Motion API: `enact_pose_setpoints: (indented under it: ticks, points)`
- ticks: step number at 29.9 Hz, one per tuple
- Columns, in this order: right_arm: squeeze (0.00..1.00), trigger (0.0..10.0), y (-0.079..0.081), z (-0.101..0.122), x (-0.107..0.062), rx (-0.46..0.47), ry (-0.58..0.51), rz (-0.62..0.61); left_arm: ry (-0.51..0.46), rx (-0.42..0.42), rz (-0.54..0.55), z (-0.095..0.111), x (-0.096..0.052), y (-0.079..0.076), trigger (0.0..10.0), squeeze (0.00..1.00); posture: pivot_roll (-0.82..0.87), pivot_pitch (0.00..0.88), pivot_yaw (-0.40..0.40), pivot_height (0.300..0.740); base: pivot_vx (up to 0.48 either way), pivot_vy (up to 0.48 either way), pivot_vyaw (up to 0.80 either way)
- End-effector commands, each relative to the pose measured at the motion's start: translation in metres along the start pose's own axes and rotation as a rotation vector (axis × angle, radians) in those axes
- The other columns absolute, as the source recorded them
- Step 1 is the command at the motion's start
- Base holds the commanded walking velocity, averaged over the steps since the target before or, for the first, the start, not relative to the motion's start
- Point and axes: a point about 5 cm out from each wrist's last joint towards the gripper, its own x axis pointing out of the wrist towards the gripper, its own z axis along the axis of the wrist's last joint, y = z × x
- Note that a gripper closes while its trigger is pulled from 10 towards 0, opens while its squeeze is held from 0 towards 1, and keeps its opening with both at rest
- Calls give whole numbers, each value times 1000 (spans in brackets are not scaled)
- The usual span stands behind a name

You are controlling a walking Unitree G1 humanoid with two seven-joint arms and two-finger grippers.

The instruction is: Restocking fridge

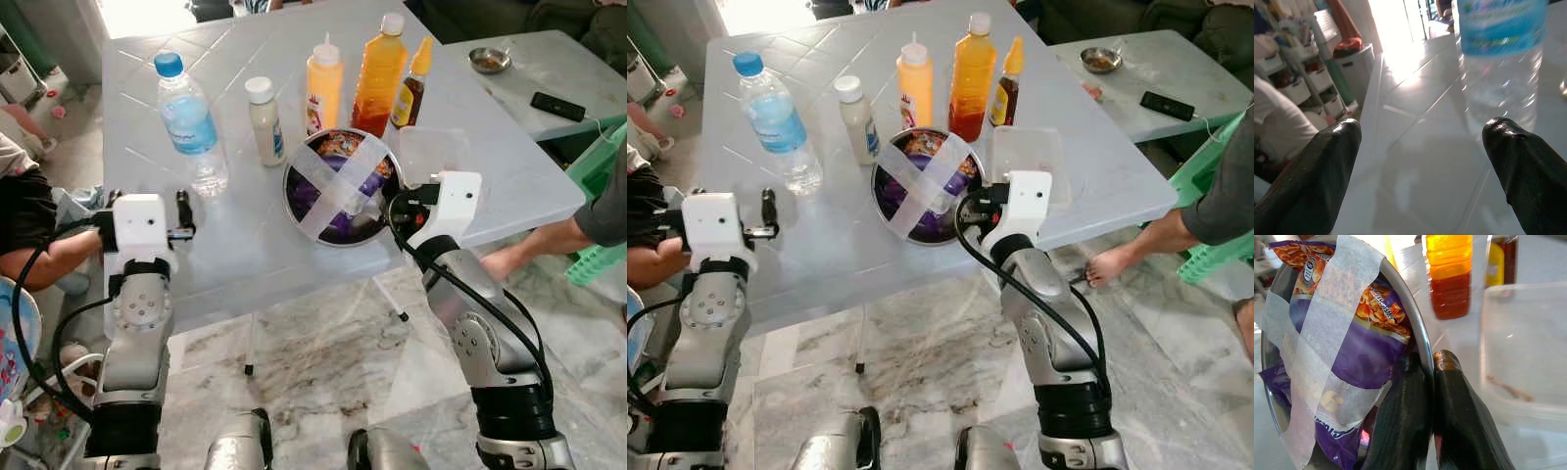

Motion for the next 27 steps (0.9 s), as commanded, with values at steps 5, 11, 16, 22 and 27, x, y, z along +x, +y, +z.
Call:
enact_pose_setpoints:
  ticks: [5,11,16,22,27]
  points:
    - [0,10000,-9,2,5,-127,-86,-141,36,4,13,-15,-4,6,10000,0,-3,59,-1,740,0,0,0]
    - [0,10000,-1,3,3,-122,-99,-40,13,-2,-27,-8,2,-9,10000,0,-3,65,-2,740,0,0,273]
    - [0,10000,-1,0,4,-105,-105,-35,7,-4,-41,-8,2,-13,10000,0,-5,68,-2,740,0,0,800]
    - [0,10000,-2,0,6,-95,-112,-18,17,-4,-46,-11,0,-15,10000,0,-2,69,-4,740,-203,0,800]
    - [0,10000,1,0,7,-85,-111,3,17,-3,-43,-11,0,-14,10000,0,-2,67,-7,740,-343,0,800]
